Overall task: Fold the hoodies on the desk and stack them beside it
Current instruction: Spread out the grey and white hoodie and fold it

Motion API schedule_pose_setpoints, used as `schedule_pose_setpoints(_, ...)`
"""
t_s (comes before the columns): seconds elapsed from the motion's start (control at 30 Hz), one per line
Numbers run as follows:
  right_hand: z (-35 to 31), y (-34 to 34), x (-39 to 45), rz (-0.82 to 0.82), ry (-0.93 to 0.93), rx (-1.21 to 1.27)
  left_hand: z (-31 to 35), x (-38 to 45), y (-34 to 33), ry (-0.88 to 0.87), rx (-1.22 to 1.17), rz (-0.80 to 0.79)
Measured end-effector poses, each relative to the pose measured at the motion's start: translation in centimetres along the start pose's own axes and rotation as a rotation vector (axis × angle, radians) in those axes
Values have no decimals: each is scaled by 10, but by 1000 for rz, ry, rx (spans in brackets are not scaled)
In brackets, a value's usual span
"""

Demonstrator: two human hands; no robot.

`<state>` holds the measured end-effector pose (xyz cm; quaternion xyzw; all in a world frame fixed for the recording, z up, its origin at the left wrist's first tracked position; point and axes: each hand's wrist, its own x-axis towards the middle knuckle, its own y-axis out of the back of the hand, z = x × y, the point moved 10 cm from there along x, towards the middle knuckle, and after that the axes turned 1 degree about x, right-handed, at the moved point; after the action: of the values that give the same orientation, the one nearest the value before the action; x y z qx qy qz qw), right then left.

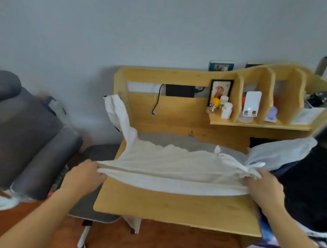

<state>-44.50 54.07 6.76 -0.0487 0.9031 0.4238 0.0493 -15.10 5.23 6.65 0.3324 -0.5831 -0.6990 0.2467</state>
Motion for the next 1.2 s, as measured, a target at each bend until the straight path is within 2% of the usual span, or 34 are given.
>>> schedule_pose_setpoints(0.03,37,-30,-8,-78,-40,-107,-1,-9,-45,-15,-102,-156)
schedule_pose_setpoints(0.07,68,-54,-20,-161,-78,-215,1,-17,-71,-62,-155,-168)
schedule_pose_setpoints(0.1,101,-76,-30,-248,-120,-330,-1,-29,-94,-19,-250,-169)
schedule_pose_setpoints(0.13,131,-95,-41,-328,-157,-442,-10,-47,-110,77,-313,-149)
schedule_pose_setpoints(0.17,152,-107,-50,-402,-189,-533,-20,-60,-113,117,-267,-7)
schedule_pose_setpoints(0.3,235,-137,-41,-595,-243,-762,-55,-91,-163,291,-369,15)
schedule_pose_setpoints(0.33,236,-141,-53,-675,-288,-758,-60,-95,-166,333,-394,19)
schedule_pose_setpoints(0.4,223,-145,-81,-720,-403,-562,-71,-96,-168,381,-357,14)
schedule_pose_setpoints(0.47,194,-137,-89,-767,-518,-424,-69,-85,-166,325,-252,-47)
schedule_pose_setpoints(0.53,145,-120,-92,-801,-638,-137,-65,-60,-151,244,-142,-65)
schedule_pose_setpoints(0.6,83,-97,-50,-644,-617,214,-58,-21,-120,233,-140,-2)
schedule_pose_setpoints(0.67,11,-57,6,-402,-553,584,-36,28,-69,246,-366,41)
schedule_pose_setpoints(0.73,-73,1,45,-194,-491,1015,7,84,20,214,-718,83)
schedule_pose_setpoints(0.77,-116,36,61,-114,-391,1210,30,105,69,195,-1021,119)
schedule_pose_setpoints(0.83,-190,108,80,-20,-106,1415,59,118,174,123,-1635,288)
schedule_pose_setpoints(0.87,-217,140,80,18,22,1470,68,109,220,47,-1781,373)
schedule_pose_setpoints(0.93,-252,189,71,63,207,1558,86,86,300,-119,-1730,505)
schedule_pose_setpoints(1.0,-258,209,66,87,291,1610,87,69,339,-131,-1538,604)
schedule_pose_setpoints(1.1,-236,205,55,135,290,1617,71,52,334,-141,-1768,693)
schedule_pose_setpoints(1.2,-185,171,37,160,200,1635,51,27,284,-103,-1850,764)
